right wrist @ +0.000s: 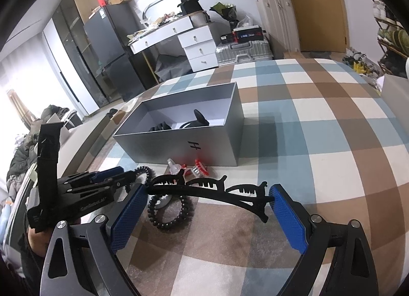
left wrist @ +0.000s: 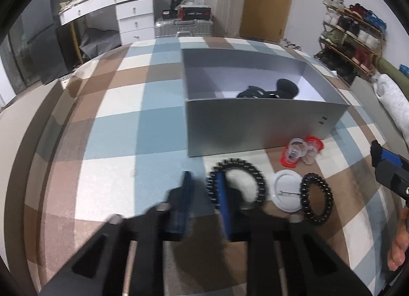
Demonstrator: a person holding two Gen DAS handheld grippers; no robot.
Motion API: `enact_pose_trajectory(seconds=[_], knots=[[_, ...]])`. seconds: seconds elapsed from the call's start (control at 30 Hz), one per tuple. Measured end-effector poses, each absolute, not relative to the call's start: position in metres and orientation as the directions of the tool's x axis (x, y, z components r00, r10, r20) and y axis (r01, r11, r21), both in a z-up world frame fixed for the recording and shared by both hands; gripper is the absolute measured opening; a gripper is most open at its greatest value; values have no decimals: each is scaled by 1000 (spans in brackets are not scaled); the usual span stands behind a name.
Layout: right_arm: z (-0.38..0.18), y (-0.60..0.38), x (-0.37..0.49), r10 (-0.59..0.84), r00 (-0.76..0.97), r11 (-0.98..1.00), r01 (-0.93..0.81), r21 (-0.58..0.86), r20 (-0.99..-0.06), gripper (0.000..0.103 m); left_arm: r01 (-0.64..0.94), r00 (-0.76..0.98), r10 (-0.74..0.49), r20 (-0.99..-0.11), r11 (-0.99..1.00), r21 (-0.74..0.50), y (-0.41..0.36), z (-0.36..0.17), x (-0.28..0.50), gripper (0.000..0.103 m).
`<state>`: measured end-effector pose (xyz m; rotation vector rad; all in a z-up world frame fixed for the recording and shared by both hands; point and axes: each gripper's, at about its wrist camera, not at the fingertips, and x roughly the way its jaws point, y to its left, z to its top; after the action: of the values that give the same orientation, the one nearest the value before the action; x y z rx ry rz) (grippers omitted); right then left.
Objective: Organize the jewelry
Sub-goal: 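Grasp a black coiled hair tie with the left tool while the right tool holds the long clip, then carry the hair tie and long clip into the grey box and open both tools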
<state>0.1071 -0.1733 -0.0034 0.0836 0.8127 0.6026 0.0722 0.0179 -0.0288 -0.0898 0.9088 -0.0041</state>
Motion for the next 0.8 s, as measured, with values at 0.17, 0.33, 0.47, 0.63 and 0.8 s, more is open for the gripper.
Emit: enact_pose_trajectory(seconds=[0.17,0.33,0.47,0.63,0.8], knots=[[-3,-174,107,538,529,829,-475,296,-656,96,-24,626,-41,-779,997,-71,16,-27,70,5],[-1,-173,107,540,533,827,-478,295,-652,96,-7,660,-57,-749,997,-82,14,-15,60,4],[2,-171,107,537,543,829,-481,285,-646,96,-2,704,-65,-708,996,-93,14,-1,54,4],[7,-168,108,537,552,828,-489,274,-638,96,9,754,-72,-653,995,-100,14,13,55,4],[11,-165,111,541,557,825,-497,269,-631,96,0,791,-67,-608,994,-109,17,22,63,4]])
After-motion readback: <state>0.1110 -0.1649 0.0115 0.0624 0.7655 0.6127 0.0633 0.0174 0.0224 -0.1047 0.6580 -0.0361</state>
